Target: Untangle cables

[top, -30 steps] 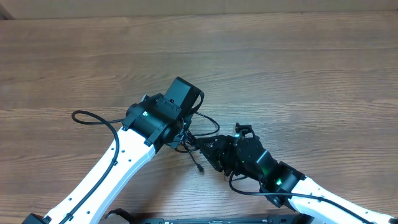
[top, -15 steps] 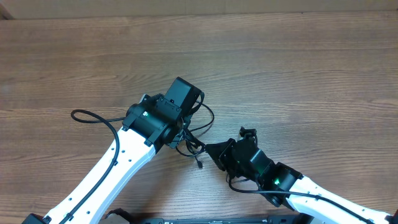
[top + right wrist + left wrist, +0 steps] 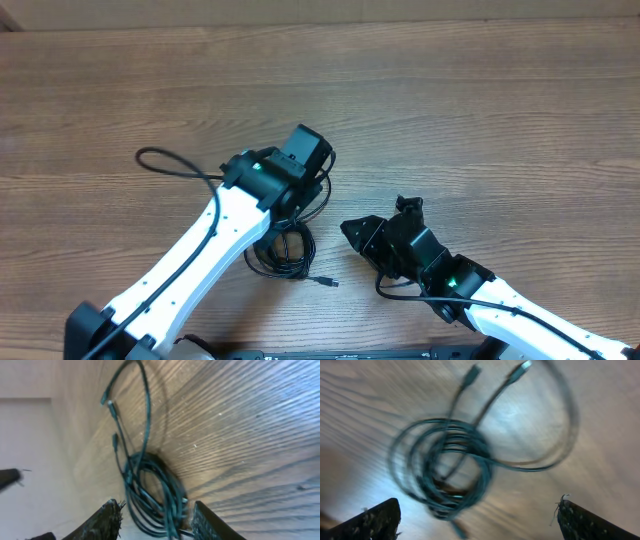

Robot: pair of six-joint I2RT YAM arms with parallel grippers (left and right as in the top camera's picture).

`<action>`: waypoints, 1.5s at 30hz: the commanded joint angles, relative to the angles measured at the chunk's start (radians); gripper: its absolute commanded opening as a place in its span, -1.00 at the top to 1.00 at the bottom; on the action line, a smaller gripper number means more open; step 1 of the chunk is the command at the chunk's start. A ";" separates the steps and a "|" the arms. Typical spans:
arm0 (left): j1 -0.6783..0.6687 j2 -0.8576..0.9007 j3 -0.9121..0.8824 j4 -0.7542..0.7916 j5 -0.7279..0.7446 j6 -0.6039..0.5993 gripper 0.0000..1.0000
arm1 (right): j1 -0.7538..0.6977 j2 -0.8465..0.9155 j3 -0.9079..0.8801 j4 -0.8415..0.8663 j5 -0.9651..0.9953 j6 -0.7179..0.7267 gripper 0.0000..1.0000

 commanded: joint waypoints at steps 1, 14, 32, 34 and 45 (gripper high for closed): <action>0.005 0.043 0.008 -0.065 0.006 0.171 -0.86 | -0.003 0.003 0.009 -0.032 -0.007 -0.036 0.08; 0.037 0.092 -0.228 0.003 0.107 0.261 -0.49 | -0.003 0.003 0.009 -0.317 0.058 -0.039 0.03; 0.039 0.092 -0.338 0.111 -0.017 0.352 -0.17 | -0.003 0.003 0.009 -0.453 0.173 -0.040 -0.12; 0.039 0.092 -0.338 0.091 -0.042 0.321 -0.18 | -0.003 0.003 0.009 -0.454 0.173 -0.040 -0.13; 0.037 0.093 -0.368 0.204 -0.032 0.286 -0.35 | -0.003 0.003 0.009 -0.454 0.172 -0.039 -0.14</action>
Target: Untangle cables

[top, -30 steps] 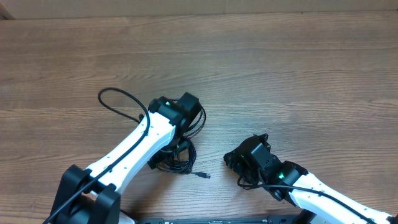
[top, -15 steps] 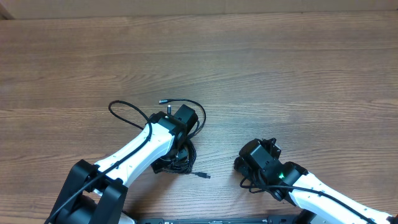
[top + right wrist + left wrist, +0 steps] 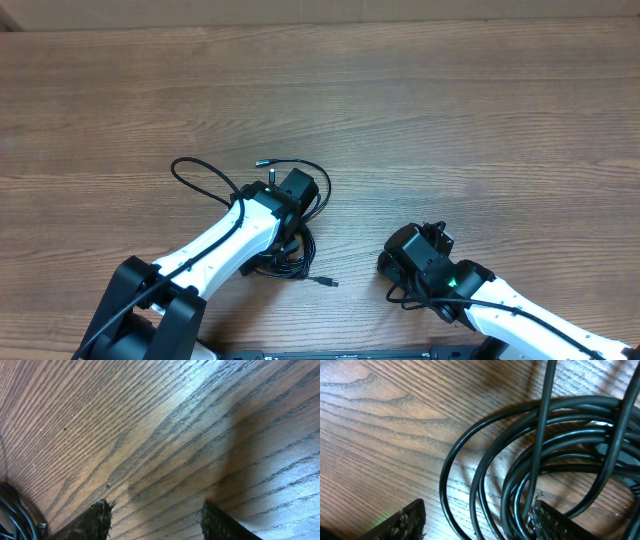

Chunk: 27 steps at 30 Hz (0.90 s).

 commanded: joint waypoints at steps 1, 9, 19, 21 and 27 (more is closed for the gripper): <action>0.005 0.002 -0.013 0.010 -0.017 -0.015 -0.33 | -0.003 0.003 0.009 0.002 0.017 -0.005 -0.14; 0.005 0.001 -0.013 -0.051 -0.029 0.023 -0.24 | -0.003 0.003 0.009 0.002 0.017 -0.005 -0.15; 0.004 0.002 -0.013 -0.009 -0.045 0.011 -0.40 | -0.003 0.003 0.009 0.002 0.017 -0.005 -0.15; 0.004 0.002 -0.013 0.005 -0.034 0.011 -0.40 | -0.003 0.003 0.009 0.002 0.017 -0.005 -0.15; 0.004 0.002 -0.013 -0.008 -0.040 0.016 -0.39 | -0.003 0.003 0.009 0.001 0.017 -0.005 -0.15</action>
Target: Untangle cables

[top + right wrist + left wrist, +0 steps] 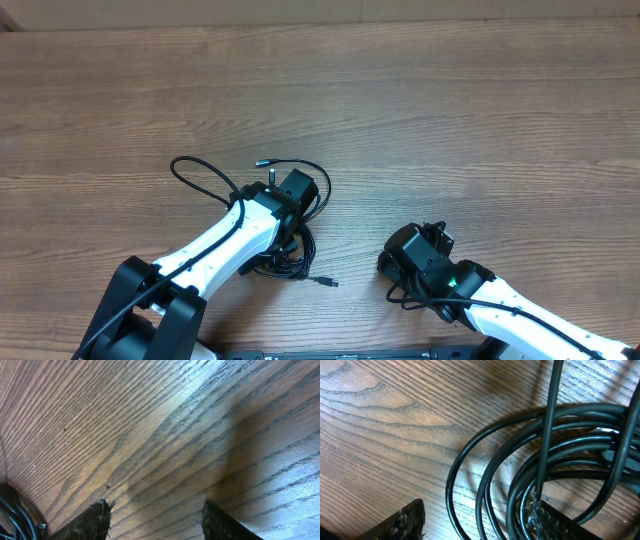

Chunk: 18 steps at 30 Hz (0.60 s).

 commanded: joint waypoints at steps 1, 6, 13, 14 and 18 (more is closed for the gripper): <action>0.004 0.002 -0.008 -0.012 -0.011 0.004 -0.38 | -0.003 0.003 0.009 0.002 0.014 -0.005 -0.15; 0.004 0.002 -0.010 -0.020 -0.011 0.004 -0.37 | -0.003 0.003 0.009 0.002 0.014 -0.005 -0.15; 0.004 0.002 -0.055 0.029 -0.010 0.003 -0.39 | -0.003 0.003 0.009 -0.001 0.014 -0.005 -0.16; 0.004 0.002 -0.065 0.042 -0.009 0.003 -0.39 | -0.003 0.003 0.009 -0.001 0.014 -0.005 -0.16; 0.004 0.002 -0.086 0.086 -0.007 0.003 -0.39 | -0.003 0.003 0.009 -0.001 0.014 -0.005 -0.16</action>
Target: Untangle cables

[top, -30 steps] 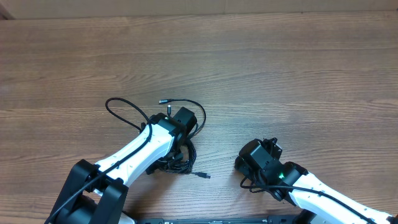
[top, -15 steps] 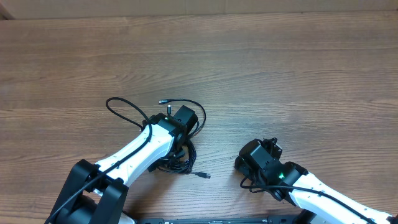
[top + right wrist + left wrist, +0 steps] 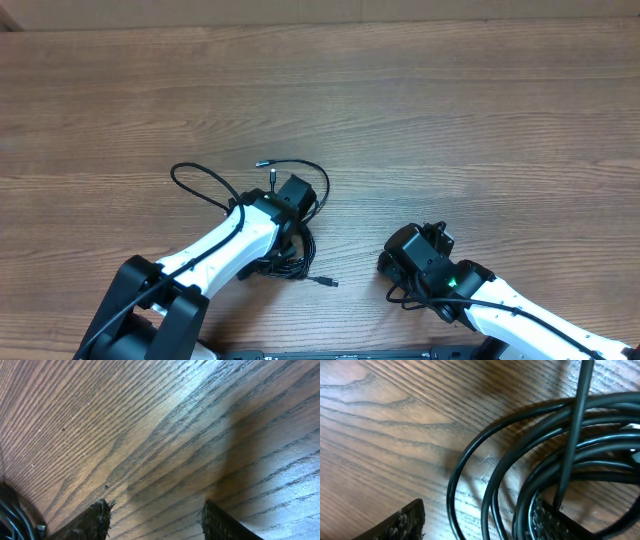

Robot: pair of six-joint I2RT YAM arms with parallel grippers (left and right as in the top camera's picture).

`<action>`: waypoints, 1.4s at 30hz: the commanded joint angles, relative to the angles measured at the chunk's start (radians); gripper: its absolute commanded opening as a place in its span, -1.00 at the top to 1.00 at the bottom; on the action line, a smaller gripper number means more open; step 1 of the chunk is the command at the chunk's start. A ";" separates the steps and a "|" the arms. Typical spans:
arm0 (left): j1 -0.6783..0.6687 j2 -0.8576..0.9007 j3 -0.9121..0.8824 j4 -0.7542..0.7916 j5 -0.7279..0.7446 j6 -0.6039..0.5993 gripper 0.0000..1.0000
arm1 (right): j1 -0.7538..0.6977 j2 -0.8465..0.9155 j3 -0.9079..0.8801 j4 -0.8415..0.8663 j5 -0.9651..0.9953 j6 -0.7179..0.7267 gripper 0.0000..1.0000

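Note:
A black cable coil [image 3: 288, 258] lies on the wooden table, with a loose loop [image 3: 190, 172] reaching left and plug ends [image 3: 266, 164] at the back. Another plug [image 3: 326, 282] lies by its front right. My left gripper [image 3: 480, 522] is open and low over the coil. Several strands [image 3: 495, 465] run between its fingers [image 3: 405, 522], and the right finger touches the inner strands. Right of the coil, my right gripper [image 3: 160, 520] is open over bare wood, with nothing between its fingers [image 3: 97, 520]. A bit of cable [image 3: 9, 507] shows at its lower left.
The left arm [image 3: 225, 245] covers part of the coil in the overhead view. The right arm [image 3: 470, 295] comes in from the lower right. Bare wooden table [image 3: 450, 120] spreads behind and to both sides.
My left gripper has shifted slightly over the coil; the strands now sit further right between its fingers. The right gripper and the cable's layout look unchanged.
First my left gripper was open, high above the coil, and my right gripper pointed at the coil from close by. Later the left was down with strands between its fingers, the loose loop lay differently, and the right was over bare wood further right. Both stay there.

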 commanded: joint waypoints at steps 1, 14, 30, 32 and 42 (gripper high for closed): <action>0.004 0.002 -0.022 0.029 -0.007 0.004 -0.39 | -0.003 0.003 0.009 0.003 0.014 -0.005 -0.16; 0.004 0.002 -0.025 0.139 0.075 0.053 -0.31 | -0.003 0.003 0.009 0.002 0.014 -0.006 -0.16; 0.008 0.000 -0.180 0.320 0.104 0.045 0.91 | -0.003 0.003 0.009 0.003 -0.071 -0.018 -0.15; 0.014 -0.002 -0.132 0.263 0.119 0.045 0.91 | -0.003 -0.001 0.010 0.014 -0.152 -0.077 -0.15; 0.069 -0.005 0.319 -0.230 0.158 -0.088 0.92 | 0.000 -0.141 0.045 0.253 -0.716 -0.364 -0.34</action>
